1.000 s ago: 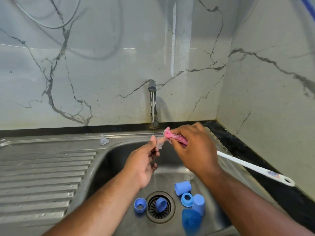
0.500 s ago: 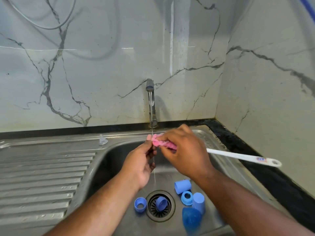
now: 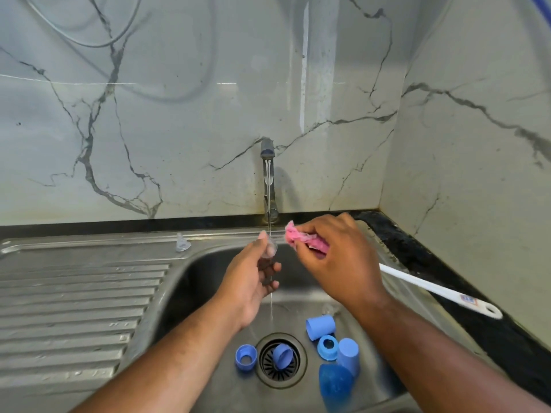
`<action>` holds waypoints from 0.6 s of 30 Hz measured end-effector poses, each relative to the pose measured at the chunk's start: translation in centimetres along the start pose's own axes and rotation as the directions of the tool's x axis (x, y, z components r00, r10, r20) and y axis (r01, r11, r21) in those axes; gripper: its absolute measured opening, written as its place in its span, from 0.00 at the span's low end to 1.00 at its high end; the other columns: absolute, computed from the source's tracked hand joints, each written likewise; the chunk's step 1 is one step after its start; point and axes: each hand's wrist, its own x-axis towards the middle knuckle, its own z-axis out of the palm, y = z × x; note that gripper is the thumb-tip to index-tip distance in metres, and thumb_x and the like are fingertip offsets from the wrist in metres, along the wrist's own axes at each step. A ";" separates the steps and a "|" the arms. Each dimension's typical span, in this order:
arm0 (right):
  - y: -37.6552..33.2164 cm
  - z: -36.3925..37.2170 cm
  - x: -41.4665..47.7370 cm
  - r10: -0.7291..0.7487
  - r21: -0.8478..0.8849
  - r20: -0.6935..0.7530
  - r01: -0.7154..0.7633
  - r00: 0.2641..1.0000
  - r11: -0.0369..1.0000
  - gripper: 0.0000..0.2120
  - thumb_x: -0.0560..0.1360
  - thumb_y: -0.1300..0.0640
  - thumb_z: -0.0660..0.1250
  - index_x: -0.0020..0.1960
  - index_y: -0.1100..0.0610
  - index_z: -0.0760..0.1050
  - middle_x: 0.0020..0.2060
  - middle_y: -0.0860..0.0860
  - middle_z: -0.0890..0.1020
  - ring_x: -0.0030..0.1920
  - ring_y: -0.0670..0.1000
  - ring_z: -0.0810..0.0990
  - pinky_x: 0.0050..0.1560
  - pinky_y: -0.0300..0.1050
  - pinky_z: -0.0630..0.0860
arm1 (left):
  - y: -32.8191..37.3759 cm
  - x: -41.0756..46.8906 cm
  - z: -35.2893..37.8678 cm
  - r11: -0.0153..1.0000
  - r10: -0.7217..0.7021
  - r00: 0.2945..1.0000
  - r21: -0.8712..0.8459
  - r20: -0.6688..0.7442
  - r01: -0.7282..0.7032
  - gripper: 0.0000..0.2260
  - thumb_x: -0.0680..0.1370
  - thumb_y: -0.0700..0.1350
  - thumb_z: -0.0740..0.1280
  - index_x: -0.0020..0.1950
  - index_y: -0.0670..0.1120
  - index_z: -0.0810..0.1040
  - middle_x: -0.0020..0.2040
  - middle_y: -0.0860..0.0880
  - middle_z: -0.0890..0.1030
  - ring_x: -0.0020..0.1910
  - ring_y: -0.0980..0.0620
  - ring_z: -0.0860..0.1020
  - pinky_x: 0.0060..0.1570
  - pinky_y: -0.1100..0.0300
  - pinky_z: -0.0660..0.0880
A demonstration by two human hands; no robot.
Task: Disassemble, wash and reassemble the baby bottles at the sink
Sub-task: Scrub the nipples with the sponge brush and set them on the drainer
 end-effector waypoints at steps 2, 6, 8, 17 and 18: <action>0.2 0.2 0.0 0.008 -0.020 0.013 -0.008 1.000 1.000 0.08 0.75 0.48 0.71 0.54 0.45 0.82 0.47 0.39 0.81 0.49 0.42 0.69 0.38 0.39 0.67 | 0.0 0.1 -0.1 0.999 0.051 0.992 0.002 0.114 -0.051 0.11 0.82 0.52 0.65 0.44 0.48 0.75 0.40 0.51 0.79 0.43 0.51 0.81 0.40 0.57 0.75; 0.4 0.3 -0.1 -0.016 -0.026 0.057 0.018 0.998 0.999 0.10 0.76 0.49 0.70 0.57 0.44 0.81 0.49 0.38 0.81 0.49 0.40 0.67 0.39 0.33 0.64 | 0.0 0.0 0.0 0.977 0.172 0.952 0.080 0.252 -0.198 0.05 0.82 0.44 0.65 0.51 0.44 0.78 0.42 0.45 0.80 0.43 0.49 0.81 0.40 0.58 0.77; 0.5 0.3 -0.1 -0.019 -0.031 0.049 0.020 0.999 0.999 0.10 0.77 0.50 0.70 0.59 0.45 0.81 0.51 0.39 0.81 0.51 0.42 0.68 0.40 0.37 0.67 | 0.0 0.1 -0.3 0.950 0.203 0.936 0.174 0.289 -0.259 0.05 0.82 0.43 0.66 0.52 0.41 0.77 0.42 0.45 0.81 0.44 0.48 0.82 0.42 0.57 0.78; 1.2 0.7 0.0 -0.092 0.010 0.194 0.092 0.977 0.996 0.15 0.76 0.58 0.71 0.60 0.43 0.81 0.55 0.37 0.81 0.52 0.41 0.64 0.43 0.32 0.63 | -0.7 0.2 -1.0 0.936 0.161 0.926 0.247 0.341 -0.253 0.29 0.71 0.40 0.75 0.66 0.43 0.63 0.51 0.40 0.84 0.45 0.44 0.84 0.44 0.55 0.80; 1.3 0.8 0.1 -0.086 0.016 0.198 0.084 0.976 0.996 0.15 0.76 0.58 0.71 0.60 0.43 0.81 0.55 0.37 0.80 0.52 0.41 0.64 0.44 0.32 0.63 | -0.6 0.3 -1.1 0.949 0.172 0.942 0.207 0.290 -0.237 0.31 0.69 0.40 0.76 0.66 0.44 0.64 0.53 0.38 0.84 0.45 0.43 0.84 0.44 0.56 0.80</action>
